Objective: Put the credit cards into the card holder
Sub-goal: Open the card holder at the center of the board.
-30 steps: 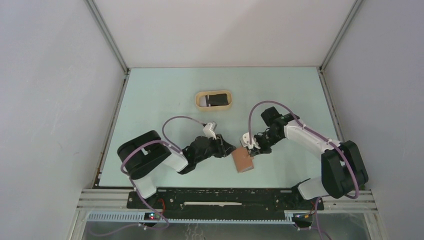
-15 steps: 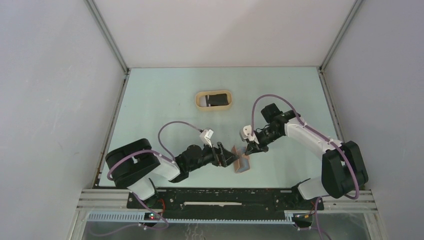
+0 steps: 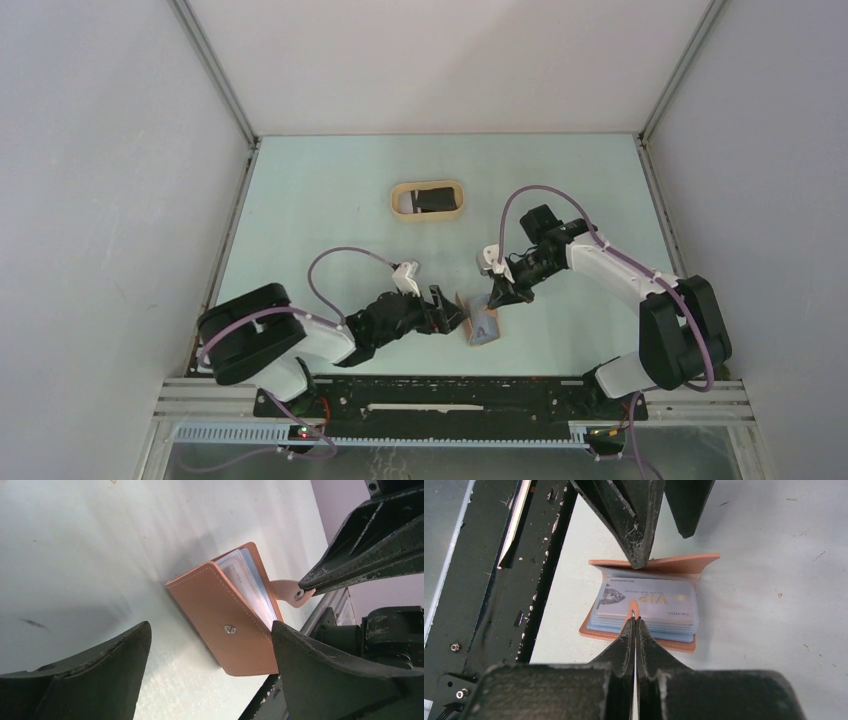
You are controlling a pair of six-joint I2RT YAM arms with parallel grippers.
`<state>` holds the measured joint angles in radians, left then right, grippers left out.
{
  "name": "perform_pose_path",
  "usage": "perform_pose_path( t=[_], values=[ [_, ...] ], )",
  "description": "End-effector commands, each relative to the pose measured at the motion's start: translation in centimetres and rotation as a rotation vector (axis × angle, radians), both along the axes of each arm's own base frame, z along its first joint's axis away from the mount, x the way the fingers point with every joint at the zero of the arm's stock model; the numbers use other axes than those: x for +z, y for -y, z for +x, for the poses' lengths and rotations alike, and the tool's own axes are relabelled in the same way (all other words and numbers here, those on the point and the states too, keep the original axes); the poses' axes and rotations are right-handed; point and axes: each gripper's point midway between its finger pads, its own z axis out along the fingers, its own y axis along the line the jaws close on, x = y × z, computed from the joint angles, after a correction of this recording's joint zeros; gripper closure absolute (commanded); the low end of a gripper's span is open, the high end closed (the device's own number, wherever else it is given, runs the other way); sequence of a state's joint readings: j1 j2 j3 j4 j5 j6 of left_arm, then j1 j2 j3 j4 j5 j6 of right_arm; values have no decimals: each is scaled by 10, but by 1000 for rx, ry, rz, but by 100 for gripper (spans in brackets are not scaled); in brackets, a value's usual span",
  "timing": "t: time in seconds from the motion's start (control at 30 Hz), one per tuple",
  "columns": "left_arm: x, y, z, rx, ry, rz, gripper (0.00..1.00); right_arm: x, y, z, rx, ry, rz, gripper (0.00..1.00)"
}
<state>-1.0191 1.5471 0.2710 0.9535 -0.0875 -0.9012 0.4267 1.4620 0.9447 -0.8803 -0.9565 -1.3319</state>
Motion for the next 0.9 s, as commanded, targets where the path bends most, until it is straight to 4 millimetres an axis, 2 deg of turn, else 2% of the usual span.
perform_pose_path(
  t=[0.0,0.17,0.3,0.43,0.53,0.6,0.73,0.87],
  values=[
    [-7,-20,15,112,-3,144,9,18,-8,8,-3,28,51,100],
    [-14,-34,20,173,-28,240,29,17,-5,11,-14,36,39,100],
    [-19,-44,21,203,-49,306,31,9,3,18,-39,44,-7,100],
    [-22,-50,22,207,-63,388,40,-10,15,21,-31,59,-109,100],
    [-24,-54,18,194,-70,418,42,-26,28,18,9,101,-194,94],
    [-21,-57,17,193,-60,418,44,-33,33,15,31,142,-217,85],
    [-3,-61,17,177,-2,401,43,-32,37,12,49,178,-217,67],
    [43,-59,13,130,97,303,42,-14,34,11,23,196,-161,58]
  ],
)
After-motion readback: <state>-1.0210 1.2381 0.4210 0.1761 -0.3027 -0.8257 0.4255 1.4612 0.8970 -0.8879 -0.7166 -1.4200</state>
